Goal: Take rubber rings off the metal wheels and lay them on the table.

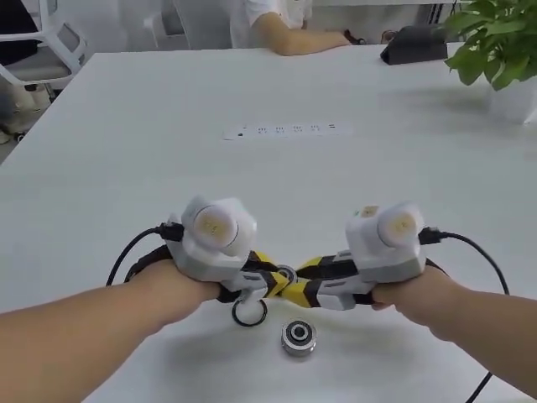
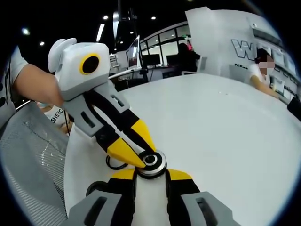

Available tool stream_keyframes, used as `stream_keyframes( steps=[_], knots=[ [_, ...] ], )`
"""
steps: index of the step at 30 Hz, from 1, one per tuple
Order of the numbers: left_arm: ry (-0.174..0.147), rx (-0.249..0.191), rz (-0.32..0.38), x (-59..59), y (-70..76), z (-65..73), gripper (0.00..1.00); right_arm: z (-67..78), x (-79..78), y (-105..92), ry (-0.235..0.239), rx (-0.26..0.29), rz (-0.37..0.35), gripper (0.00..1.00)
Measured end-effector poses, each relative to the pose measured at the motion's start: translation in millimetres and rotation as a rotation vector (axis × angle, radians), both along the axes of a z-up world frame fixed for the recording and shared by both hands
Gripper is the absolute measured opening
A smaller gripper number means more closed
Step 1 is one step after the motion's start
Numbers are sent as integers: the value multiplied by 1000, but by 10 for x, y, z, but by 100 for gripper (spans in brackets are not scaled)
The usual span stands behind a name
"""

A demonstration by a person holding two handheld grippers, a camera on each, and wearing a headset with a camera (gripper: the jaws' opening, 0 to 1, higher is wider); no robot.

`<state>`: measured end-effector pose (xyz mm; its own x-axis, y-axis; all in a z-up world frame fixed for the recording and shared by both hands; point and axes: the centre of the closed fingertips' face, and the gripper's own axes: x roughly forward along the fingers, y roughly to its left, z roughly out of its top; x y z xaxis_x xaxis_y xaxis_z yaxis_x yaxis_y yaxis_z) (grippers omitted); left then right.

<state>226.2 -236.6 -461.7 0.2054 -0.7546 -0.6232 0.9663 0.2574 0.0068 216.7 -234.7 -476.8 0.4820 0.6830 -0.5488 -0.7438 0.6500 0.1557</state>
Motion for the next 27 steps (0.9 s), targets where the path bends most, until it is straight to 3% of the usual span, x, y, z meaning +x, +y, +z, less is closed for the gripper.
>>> stream_keyframes(
  steps=[14,27],
  knots=[
    [2,1,6,3,-2,-4,7,-3,-31,-32,0,-15,3,16],
    [2,1,14,6,-2,-6,7,-7,-55,-70,4,-27,-1,5]
  ],
)
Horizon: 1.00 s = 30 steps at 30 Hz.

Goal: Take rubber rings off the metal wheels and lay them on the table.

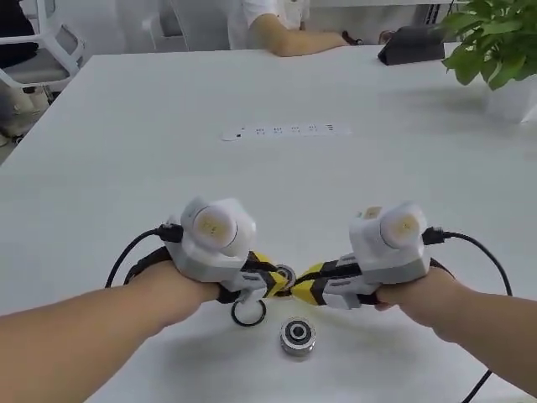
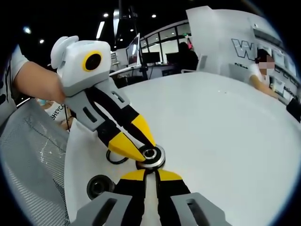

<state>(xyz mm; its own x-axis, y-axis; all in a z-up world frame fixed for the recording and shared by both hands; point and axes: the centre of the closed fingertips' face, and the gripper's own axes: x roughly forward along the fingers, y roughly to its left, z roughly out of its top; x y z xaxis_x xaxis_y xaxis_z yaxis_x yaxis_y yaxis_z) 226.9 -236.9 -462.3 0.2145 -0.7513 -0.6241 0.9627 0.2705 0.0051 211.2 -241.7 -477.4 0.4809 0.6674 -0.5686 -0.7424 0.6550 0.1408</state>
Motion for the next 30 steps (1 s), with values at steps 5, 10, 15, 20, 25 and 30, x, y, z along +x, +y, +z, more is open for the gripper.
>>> stream_keyframes(
  steps=[5,10,15,20,25,30],
  knots=[
    [-1,-2,0,1,0,0,7,0,3,-14,5,1,-10,1],
    [-2,-2,-3,4,1,-2,7,-1,16,-41,25,17,-36,0],
    [-3,-3,0,3,1,-1,7,2,27,-59,57,45,-72,0],
    [-4,-4,6,4,3,-1,7,10,43,-85,88,89,-111,0],
    [-4,-5,12,-2,5,-1,7,57,86,-106,108,155,-163,0],
    [-4,-5,13,-5,4,-2,7,71,89,-89,111,176,-170,0]
  ],
)
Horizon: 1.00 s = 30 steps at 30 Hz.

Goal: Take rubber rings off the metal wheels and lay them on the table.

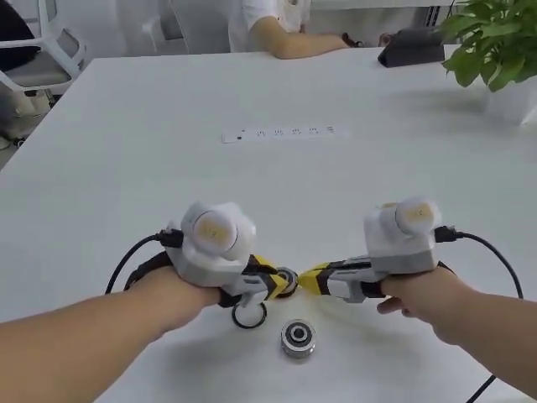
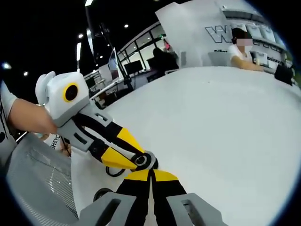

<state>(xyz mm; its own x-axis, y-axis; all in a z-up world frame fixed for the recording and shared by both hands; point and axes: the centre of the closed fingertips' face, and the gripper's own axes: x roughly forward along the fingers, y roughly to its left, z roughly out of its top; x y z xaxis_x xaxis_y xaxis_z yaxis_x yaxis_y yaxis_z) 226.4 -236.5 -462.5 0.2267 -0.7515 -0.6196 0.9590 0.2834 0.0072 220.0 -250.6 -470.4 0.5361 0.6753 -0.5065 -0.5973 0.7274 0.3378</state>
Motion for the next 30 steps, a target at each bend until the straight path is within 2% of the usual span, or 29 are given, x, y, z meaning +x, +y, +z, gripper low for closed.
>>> stream_keyframes(
  steps=[4,15,30],
  knots=[
    [-1,-1,2,0,1,-1,7,33,-1,9,23,61,-24,0],
    [-5,-2,4,-7,2,9,6,64,-8,41,32,79,-29,0],
    [-9,1,4,-12,0,6,6,82,-25,87,24,73,-5,0]
  ],
)
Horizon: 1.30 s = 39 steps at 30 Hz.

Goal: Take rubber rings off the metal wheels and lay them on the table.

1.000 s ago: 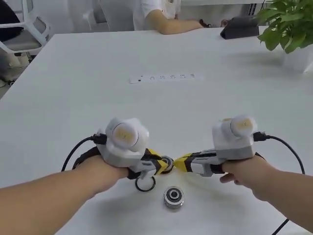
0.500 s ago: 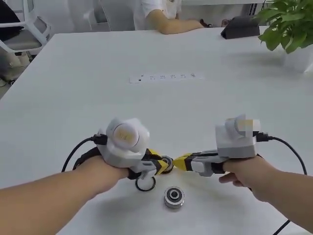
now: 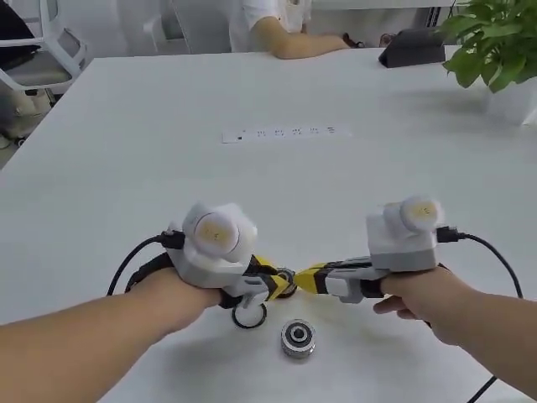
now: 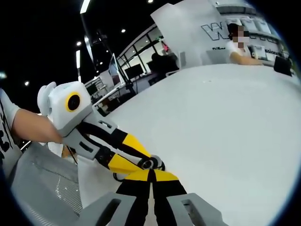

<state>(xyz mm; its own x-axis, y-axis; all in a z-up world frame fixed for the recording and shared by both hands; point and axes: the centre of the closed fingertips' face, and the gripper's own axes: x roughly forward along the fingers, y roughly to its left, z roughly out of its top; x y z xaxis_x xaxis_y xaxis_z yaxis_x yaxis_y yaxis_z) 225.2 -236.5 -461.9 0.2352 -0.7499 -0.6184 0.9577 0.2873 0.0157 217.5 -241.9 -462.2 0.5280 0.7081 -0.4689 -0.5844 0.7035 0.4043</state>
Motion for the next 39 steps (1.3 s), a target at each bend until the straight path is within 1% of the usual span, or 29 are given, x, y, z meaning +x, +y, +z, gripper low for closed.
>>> stream_keyframes(
  steps=[7,10,12,13,15,17,25,26,33,37,39],
  knots=[
    [0,0,-1,-6,-5,-3,7,13,-12,26,2,19,7,0],
    [1,-1,-3,-12,-5,-4,7,40,-22,64,1,42,16,0],
    [1,-1,-5,-15,-6,-3,7,54,-23,76,-2,47,19,0],
    [1,-1,-6,-17,-6,-3,7,88,-24,103,-3,71,24,0],
    [1,-1,-6,-16,-6,-3,7,88,-27,95,-2,71,28,0],
    [2,-1,-7,-16,-6,-2,7,100,-39,98,6,92,30,0],
    [1,-2,-7,-6,-6,-2,7,149,-80,122,23,141,52,0],
    [2,-3,-6,-4,-6,-3,7,174,-104,134,33,172,62,0],
    [1,-4,-1,0,-6,-1,7,171,-97,133,24,159,58,0],
    [-7,-10,-3,-1,-4,1,7,106,-89,96,29,118,44,0],
    [-8,-13,-3,-2,-4,1,7,93,-94,89,31,114,44,0]
  ],
)
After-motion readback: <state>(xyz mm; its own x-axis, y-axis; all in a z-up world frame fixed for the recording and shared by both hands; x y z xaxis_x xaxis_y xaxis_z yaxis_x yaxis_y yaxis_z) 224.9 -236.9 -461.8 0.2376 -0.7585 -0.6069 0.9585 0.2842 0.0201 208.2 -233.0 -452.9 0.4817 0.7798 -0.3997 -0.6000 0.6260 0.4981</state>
